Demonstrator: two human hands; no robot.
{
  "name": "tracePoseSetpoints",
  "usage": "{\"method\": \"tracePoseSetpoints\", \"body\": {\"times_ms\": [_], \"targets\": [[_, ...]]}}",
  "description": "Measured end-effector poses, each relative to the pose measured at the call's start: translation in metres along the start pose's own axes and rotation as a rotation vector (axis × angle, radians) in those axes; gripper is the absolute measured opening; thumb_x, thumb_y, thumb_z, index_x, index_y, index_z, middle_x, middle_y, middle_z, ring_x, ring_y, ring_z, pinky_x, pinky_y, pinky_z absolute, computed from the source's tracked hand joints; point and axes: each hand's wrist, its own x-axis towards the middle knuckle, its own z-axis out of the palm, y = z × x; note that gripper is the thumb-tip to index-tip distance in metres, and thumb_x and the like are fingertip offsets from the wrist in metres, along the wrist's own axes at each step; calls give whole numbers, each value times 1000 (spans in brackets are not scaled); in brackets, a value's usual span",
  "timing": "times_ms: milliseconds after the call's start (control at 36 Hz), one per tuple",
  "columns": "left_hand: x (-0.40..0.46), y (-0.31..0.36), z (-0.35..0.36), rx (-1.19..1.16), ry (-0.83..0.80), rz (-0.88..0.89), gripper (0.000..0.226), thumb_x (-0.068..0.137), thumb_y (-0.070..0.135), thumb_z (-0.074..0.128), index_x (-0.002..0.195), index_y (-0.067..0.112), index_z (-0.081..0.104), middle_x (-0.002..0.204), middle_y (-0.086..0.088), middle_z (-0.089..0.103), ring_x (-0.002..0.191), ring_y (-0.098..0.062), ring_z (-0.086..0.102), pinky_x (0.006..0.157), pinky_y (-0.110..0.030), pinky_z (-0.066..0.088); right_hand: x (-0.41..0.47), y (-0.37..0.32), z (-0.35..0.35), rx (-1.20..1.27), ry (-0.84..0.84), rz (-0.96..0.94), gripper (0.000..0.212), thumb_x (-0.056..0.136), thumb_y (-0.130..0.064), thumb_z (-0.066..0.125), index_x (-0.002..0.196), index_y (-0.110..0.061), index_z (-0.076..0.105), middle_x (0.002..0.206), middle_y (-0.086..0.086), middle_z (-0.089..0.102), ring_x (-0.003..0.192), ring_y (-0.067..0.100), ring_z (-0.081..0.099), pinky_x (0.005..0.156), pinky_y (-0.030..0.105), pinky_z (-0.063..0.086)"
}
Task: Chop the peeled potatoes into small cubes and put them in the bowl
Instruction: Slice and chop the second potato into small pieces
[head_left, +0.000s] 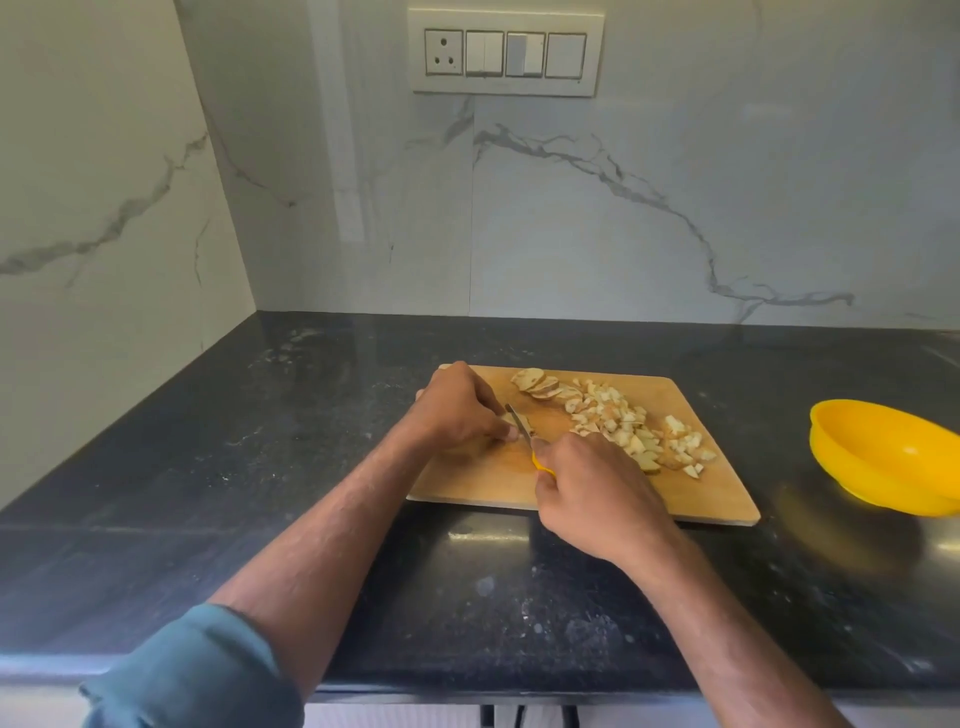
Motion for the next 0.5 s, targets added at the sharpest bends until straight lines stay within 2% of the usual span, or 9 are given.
{"method": "tracePoseSetpoints", "body": {"times_ms": [139,222,278,333,361,444,500], "targets": [[-1,2,0,5,-8,1,29,68,31,94,90,20,80,80,15,67,94,-16,65,105,-53,48,-14,6,-6,18,-12,6,43,99,-21,51,141,-21,55,79,-10,54,56,2,47,45,16,24],[-4,2,0,-6,-17,20,29,72,31,92,96,19,80,81,16,66,92,-13,64,107,-53,46,-22,14,-5,34,25,33,42,97,-22,51,138,-23,59,70,-15,55,49,2,42,44,15,24],[-6,0,-3,-10,-33,41,32,75,31,90,103,17,80,92,9,71,90,-9,63,102,-42,51,-25,19,-3,58,57,47,41,96,-22,52,136,-23,62,87,-9,72,50,3,40,51,16,30],[-7,-1,-9,0,-78,66,36,77,30,88,109,15,79,103,3,74,90,-8,63,88,-27,53,-26,19,0,77,73,52,42,95,-22,54,135,-22,62,104,-4,76,52,3,42,55,18,34],[-8,-2,-12,0,-98,75,37,77,29,88,110,15,79,103,2,74,91,-9,63,86,-26,53,-26,18,1,88,79,49,41,95,-21,55,135,-21,63,105,-4,76,50,1,43,53,16,33],[-6,-5,-17,-14,-109,67,36,75,26,90,108,16,79,95,6,73,89,-10,65,86,-27,55,-22,13,1,103,109,27,39,96,-21,55,134,-18,63,98,-3,76,48,-4,39,48,9,23],[-6,-5,-17,-4,-96,64,33,73,26,92,102,17,81,92,6,73,88,-11,66,83,-27,56,-15,8,2,95,135,18,40,97,-22,54,136,-19,62,92,-1,76,48,-6,34,47,8,19]]}}
